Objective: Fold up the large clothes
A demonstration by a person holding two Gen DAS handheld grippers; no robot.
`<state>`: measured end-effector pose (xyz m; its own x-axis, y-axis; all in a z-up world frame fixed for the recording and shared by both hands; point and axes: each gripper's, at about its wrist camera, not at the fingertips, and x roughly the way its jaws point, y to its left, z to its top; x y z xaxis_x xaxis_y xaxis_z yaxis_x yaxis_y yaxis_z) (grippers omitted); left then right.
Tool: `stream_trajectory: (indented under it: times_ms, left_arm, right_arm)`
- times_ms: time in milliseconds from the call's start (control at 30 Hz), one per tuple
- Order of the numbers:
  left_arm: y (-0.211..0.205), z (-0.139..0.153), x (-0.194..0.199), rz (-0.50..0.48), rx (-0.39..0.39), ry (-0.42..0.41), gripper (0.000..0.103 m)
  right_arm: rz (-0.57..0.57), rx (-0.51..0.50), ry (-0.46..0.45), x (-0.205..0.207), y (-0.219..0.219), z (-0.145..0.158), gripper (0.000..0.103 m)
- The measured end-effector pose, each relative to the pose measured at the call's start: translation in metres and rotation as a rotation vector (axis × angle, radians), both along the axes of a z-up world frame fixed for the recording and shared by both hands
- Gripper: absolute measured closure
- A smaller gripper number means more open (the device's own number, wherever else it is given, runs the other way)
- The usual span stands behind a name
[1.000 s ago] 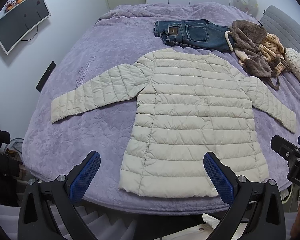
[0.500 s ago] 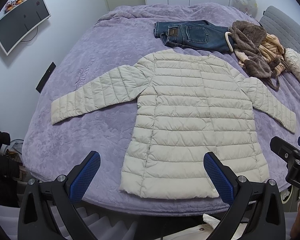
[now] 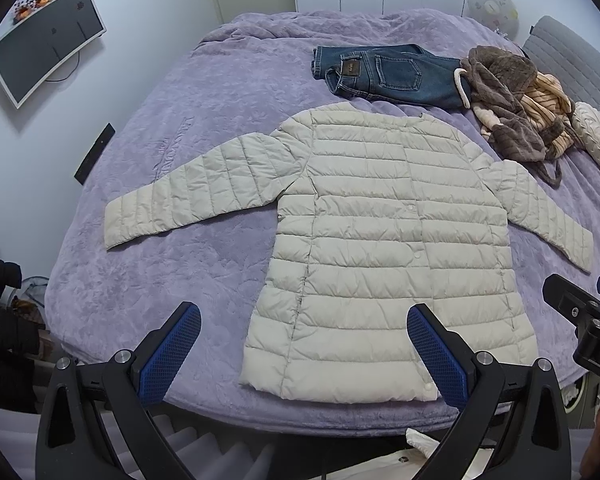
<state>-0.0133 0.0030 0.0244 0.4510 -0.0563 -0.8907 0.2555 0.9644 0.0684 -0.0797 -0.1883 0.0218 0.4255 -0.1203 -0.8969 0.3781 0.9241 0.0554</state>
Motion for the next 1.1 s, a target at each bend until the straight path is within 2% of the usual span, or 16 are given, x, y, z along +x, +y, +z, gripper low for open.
stream_trajectory:
  times_ms: [1100]
  left_arm:
    - [-0.0026, 0.0008, 0.0040, 0.003, 0.002, 0.002, 0.000]
  right_arm:
    - [-0.001, 0.000, 0.003, 0.0040, 0.0004, -0.0014, 0.000]
